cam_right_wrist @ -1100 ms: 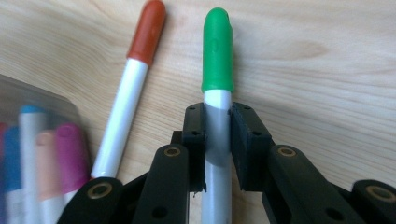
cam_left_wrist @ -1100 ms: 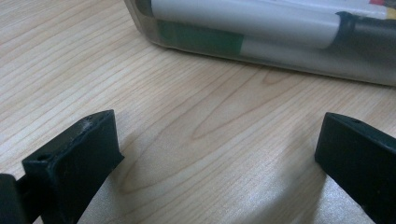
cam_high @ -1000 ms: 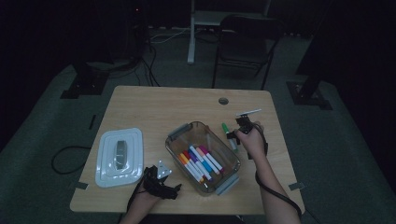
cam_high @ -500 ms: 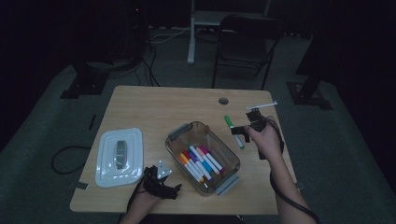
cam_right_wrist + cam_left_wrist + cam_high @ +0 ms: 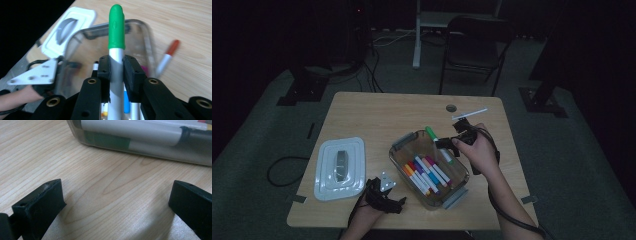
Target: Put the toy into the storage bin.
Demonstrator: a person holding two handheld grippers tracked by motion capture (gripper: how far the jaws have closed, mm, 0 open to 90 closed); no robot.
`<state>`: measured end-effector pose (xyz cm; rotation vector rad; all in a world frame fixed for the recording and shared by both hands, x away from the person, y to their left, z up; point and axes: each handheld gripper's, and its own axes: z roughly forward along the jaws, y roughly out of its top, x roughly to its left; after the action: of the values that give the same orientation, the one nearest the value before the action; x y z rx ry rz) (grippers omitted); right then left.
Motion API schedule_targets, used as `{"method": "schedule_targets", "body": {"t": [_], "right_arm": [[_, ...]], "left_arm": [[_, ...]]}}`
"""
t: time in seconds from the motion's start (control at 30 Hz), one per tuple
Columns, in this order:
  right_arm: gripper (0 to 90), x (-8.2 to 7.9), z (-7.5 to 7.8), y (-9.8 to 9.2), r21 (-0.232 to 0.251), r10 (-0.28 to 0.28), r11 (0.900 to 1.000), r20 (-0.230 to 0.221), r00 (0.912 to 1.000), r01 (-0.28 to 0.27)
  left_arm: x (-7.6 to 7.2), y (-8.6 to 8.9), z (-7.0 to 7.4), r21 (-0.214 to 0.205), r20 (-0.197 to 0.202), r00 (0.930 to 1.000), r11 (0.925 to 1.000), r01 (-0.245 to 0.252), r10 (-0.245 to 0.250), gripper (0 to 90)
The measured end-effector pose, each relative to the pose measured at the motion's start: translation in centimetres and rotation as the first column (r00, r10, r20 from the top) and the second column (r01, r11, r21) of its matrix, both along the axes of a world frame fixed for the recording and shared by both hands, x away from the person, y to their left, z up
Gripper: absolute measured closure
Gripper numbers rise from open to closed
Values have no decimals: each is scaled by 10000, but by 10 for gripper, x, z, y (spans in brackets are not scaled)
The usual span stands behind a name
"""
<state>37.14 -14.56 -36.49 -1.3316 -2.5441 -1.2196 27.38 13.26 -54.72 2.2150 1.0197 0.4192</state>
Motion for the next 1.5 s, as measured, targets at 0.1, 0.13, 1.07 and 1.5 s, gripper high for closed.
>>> {"method": "schedule_targets", "body": {"t": [0.1, 0.13, 1.07, 1.5], "right_arm": [[761, -7, 2, 16, -76, 509, 9987, 60, 9987, -508], [760, -9, 0, 23, -91, 678, 9977, 88, 9977, -678], [722, -2, -94, 99, -1921, 1669, 9584, -2227, 9605, -2111], [655, -7, -36, 53, -789, 1364, 9869, -551, 9891, -1405]], "left_arm": [[0, 0, 0, -6, 11, 10000, 10000, -9, 9, 5], [0, 0, 0, -4, 12, 10000, 10000, -8, 8, 5], [0, 0, 0, -53, 41, 10000, 10000, -46, 47, 5], [0, 0, 0, -41, 21, 10000, 10000, -28, 28, 5]]}}
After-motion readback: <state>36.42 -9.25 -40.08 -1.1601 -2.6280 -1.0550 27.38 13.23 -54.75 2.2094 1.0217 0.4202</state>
